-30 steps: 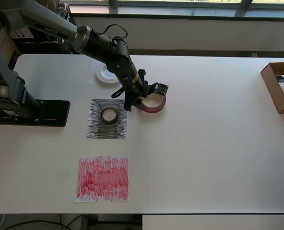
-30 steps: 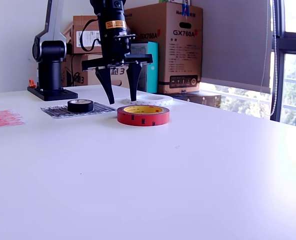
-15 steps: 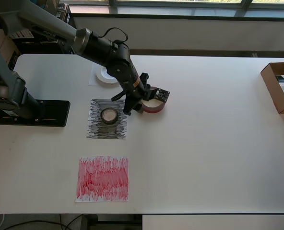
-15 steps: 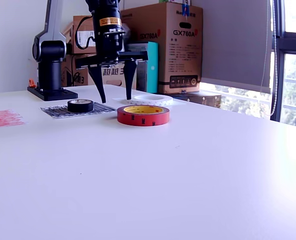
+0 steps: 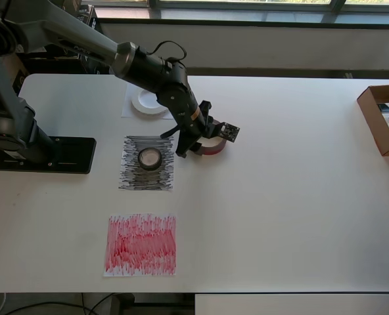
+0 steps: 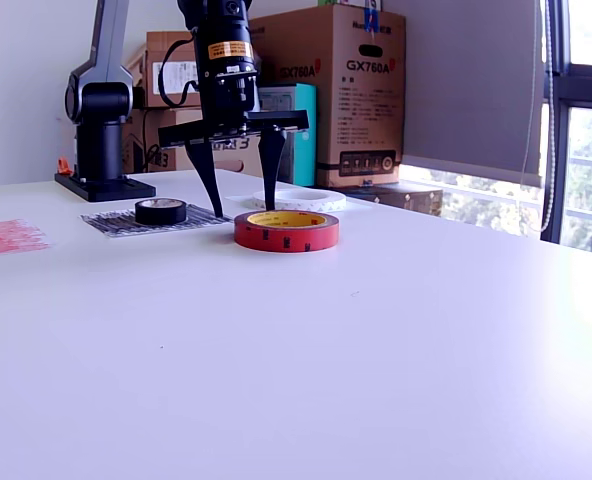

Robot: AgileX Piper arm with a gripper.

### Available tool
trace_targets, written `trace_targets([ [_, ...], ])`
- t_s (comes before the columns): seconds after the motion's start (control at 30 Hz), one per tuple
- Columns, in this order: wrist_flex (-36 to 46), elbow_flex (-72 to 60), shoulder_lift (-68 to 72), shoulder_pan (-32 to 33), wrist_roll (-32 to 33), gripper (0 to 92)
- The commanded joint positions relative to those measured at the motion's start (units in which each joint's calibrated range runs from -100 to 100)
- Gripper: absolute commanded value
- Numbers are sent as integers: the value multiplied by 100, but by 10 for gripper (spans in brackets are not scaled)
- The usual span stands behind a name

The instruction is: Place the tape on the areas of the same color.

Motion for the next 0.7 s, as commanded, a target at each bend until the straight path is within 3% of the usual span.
trace_targets([
  [0.0, 249, -288, 183, 4, 23, 603],
  [0.67, 333, -333, 445, -146, -2, 593],
])
